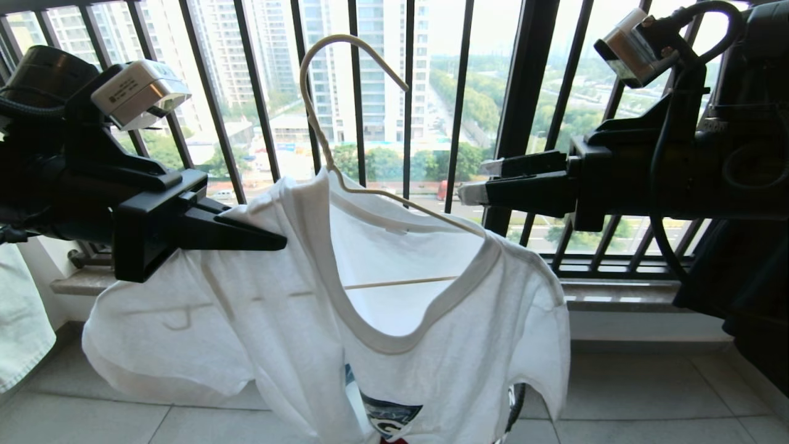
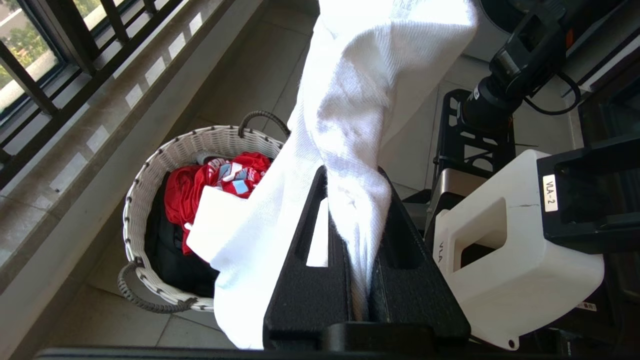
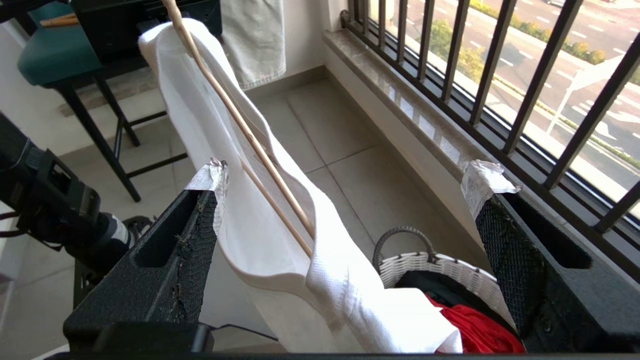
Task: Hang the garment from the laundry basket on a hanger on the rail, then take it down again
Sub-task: Hang the clothes rack on the clothesline
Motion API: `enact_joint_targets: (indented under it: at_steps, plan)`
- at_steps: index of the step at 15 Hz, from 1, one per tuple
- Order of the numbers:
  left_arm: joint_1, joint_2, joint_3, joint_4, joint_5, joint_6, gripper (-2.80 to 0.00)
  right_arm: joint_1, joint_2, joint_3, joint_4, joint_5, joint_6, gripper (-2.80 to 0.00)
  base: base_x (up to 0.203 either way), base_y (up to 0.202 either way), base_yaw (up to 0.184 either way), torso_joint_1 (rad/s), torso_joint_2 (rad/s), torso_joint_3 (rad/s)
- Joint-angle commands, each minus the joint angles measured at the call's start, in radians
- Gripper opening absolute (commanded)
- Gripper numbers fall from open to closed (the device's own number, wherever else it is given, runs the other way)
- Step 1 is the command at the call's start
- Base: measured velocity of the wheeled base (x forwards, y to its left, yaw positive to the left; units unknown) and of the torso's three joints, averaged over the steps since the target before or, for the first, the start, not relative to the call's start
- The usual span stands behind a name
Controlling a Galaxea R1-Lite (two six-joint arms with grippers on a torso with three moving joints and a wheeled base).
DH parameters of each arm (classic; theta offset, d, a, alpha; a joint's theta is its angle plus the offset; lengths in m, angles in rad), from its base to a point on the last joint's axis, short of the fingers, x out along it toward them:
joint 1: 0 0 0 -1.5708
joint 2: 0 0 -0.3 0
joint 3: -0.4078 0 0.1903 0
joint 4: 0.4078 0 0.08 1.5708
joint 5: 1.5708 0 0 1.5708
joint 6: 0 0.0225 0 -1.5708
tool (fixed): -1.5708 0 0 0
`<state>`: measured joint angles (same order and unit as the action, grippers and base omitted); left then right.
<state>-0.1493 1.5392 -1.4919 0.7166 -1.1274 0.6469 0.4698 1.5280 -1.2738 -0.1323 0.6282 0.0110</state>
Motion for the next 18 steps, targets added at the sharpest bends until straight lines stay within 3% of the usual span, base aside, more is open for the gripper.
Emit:
enact_joint_targets:
  at_steps: [1,2,3,8,10,14,16,18]
  plan:
    - [0.038,-0.039,0.014,0.004,-0.008,-0.035,-2.8,-0.006,-0.054,0.003,0.024,-0.057,0.017,0.0,0.0,0.0,0.0,0.0,0.0,0.0]
    - [0.053,-0.058,0.016,0.004,-0.008,-0.06,-2.8,-0.007,-0.065,0.006,0.054,-0.091,0.019,0.0,0.0,0.0,0.0,0.0,0.0,0.0]
    - [0.065,-0.077,0.017,0.004,-0.008,-0.086,-2.8,-0.007,-0.074,0.008,0.087,-0.123,0.021,-2.8,0.0,0.0,0.0,0.0,0.0,0.0]
    - [0.167,-0.162,0.031,0.004,-0.008,-0.173,-2.8,-0.007,-0.099,0.023,0.138,-0.304,0.101,-2.8,0.0,0.0,0.0,0.0,0.0,0.0]
    - [0.235,-0.209,0.038,0.004,-0.017,-0.178,-2.8,-0.007,-0.117,0.078,0.134,-0.44,0.118,-2.8,0.0,0.0,0.0,0.0,0.0,0.0]
    - [0.352,-0.235,0.061,0.003,-0.148,-0.199,-2.8,-0.034,-0.125,0.131,0.093,-0.488,0.255,-2.8,0.0,0.0,0.0,0.0,0.0,0.0]
    - [0.413,-0.233,0.078,0.002,-0.208,-0.199,-2.8,-0.04,-0.111,0.128,0.066,-0.49,0.252,-2.8,0.0,0.0,0.0,0.0,0.0,0.0]
    - [0.453,-0.239,0.109,0.003,-0.228,-0.199,-2.8,-0.042,-0.089,0.116,0.065,-0.492,0.189,-2.8,0.0,0.0,0.0,0.0,0.0,0.0]
